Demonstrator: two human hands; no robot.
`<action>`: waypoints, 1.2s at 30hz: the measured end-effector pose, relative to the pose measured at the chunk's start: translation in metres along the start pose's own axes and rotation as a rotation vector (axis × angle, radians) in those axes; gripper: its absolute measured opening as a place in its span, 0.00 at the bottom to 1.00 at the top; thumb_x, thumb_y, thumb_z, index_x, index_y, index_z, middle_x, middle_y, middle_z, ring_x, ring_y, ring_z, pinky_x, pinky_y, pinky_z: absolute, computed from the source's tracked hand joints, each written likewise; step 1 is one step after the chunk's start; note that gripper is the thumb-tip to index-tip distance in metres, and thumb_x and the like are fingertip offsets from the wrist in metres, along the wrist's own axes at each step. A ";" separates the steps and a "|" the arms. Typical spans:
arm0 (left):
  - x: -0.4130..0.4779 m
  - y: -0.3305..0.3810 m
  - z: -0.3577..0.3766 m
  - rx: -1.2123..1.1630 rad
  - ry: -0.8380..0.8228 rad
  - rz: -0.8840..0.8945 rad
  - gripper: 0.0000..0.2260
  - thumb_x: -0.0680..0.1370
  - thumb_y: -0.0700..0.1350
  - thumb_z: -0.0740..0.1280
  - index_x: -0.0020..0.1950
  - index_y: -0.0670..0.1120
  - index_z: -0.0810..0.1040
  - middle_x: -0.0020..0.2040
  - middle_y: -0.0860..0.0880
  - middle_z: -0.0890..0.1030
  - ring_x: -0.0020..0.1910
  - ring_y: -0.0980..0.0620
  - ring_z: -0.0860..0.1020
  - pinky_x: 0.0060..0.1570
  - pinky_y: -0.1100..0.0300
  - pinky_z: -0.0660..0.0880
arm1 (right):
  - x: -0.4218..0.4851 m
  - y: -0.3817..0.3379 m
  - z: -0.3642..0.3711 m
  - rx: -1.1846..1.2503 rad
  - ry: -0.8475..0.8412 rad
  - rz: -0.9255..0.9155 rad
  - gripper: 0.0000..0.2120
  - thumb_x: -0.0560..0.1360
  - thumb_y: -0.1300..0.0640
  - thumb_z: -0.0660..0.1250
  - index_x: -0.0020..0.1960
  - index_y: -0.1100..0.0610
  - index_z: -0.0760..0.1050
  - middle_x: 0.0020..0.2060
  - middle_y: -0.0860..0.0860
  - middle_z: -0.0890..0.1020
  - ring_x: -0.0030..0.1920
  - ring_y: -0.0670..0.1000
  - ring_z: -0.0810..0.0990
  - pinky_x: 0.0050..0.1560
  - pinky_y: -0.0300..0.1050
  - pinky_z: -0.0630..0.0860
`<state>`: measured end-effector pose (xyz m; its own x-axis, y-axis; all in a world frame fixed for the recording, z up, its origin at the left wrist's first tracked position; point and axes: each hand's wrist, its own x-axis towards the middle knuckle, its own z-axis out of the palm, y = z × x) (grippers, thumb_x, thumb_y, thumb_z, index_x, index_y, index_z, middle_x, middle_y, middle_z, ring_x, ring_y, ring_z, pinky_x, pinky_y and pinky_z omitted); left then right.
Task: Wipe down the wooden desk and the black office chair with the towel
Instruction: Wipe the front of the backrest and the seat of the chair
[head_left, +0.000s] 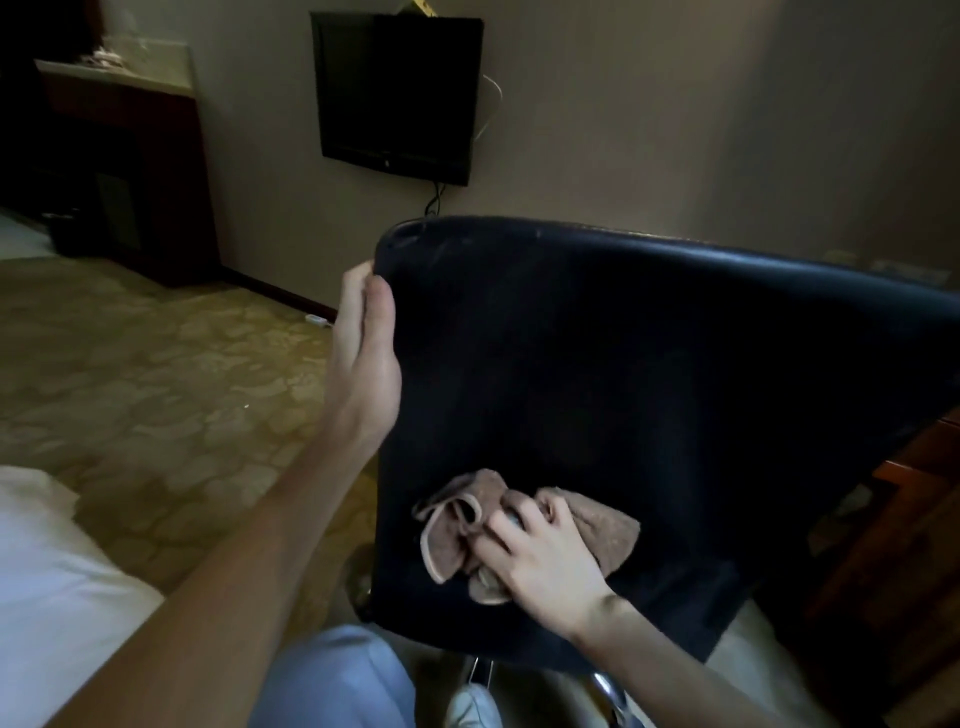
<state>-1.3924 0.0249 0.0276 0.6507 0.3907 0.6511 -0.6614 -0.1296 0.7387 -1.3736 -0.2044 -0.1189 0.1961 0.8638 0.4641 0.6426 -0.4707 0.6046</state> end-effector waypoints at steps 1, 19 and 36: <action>-0.003 -0.001 0.000 -0.013 -0.020 -0.023 0.17 0.86 0.59 0.51 0.67 0.57 0.74 0.63 0.58 0.80 0.66 0.54 0.77 0.68 0.50 0.73 | -0.001 0.002 -0.005 0.007 -0.007 -0.026 0.10 0.76 0.54 0.65 0.55 0.50 0.81 0.55 0.51 0.78 0.58 0.59 0.73 0.54 0.55 0.64; -0.017 -0.028 -0.045 -0.670 -0.498 -0.621 0.53 0.72 0.81 0.48 0.75 0.39 0.73 0.74 0.37 0.74 0.75 0.38 0.71 0.76 0.43 0.65 | 0.089 0.024 -0.059 -0.082 0.431 0.294 0.19 0.75 0.54 0.70 0.66 0.48 0.80 0.60 0.52 0.75 0.60 0.59 0.71 0.53 0.54 0.66; 0.009 -0.026 -0.049 -0.243 -0.624 -0.510 0.45 0.74 0.79 0.45 0.58 0.46 0.84 0.70 0.28 0.71 0.72 0.32 0.71 0.71 0.29 0.63 | 0.102 0.062 -0.137 -0.163 0.540 0.271 0.23 0.77 0.45 0.72 0.70 0.48 0.77 0.64 0.54 0.78 0.62 0.61 0.71 0.59 0.57 0.65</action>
<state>-1.3874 0.0769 0.0057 0.9311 -0.2371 0.2773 -0.2458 0.1538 0.9570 -1.4152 -0.1699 0.0545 -0.0930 0.5172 0.8508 0.4928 -0.7186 0.4907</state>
